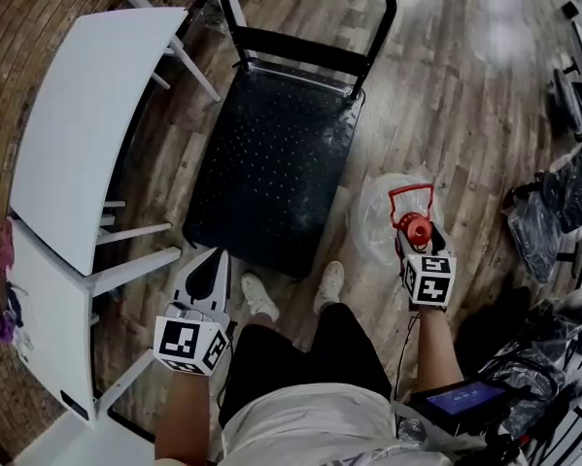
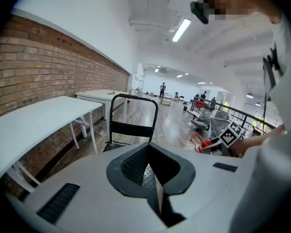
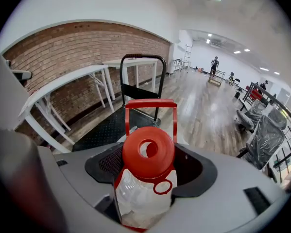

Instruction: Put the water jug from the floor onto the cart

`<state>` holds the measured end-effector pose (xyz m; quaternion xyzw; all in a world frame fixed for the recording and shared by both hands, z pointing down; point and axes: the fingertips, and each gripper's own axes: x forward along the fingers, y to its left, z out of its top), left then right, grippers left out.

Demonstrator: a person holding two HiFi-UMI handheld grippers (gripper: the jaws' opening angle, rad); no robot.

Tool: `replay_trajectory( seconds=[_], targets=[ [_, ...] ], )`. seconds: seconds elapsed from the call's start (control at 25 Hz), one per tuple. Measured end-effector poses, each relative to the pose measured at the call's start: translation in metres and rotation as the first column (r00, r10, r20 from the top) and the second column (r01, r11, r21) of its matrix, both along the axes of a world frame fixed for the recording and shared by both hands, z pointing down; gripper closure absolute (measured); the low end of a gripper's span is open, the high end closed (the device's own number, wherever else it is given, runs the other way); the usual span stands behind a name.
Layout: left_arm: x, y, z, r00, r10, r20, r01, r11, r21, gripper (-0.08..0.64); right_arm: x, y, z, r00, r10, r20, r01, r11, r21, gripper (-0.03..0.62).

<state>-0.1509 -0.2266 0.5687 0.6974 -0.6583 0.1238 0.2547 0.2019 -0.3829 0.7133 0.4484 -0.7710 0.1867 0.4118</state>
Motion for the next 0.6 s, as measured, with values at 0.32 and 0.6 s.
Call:
replay_trajectory(
  seconds=[0.32, 0.6],
  targets=[
    [-0.042, 0.029, -0.013, 0.997, -0.074, 0.003, 0.074, 0.997, 0.037, 0.558, -0.071, 0.019, -0.047, 0.992, -0.118, 0.052, 0.118, 0.993, 0.013, 0.282],
    [-0.069, 0.075, -0.012, 0.99, -0.143, 0.001, 0.143, 0.99, 0.017, 0.558, -0.153, 0.053, -0.037, 0.96, -0.265, 0.085, 0.268, 0.963, -0.016, 0.282]
  ],
)
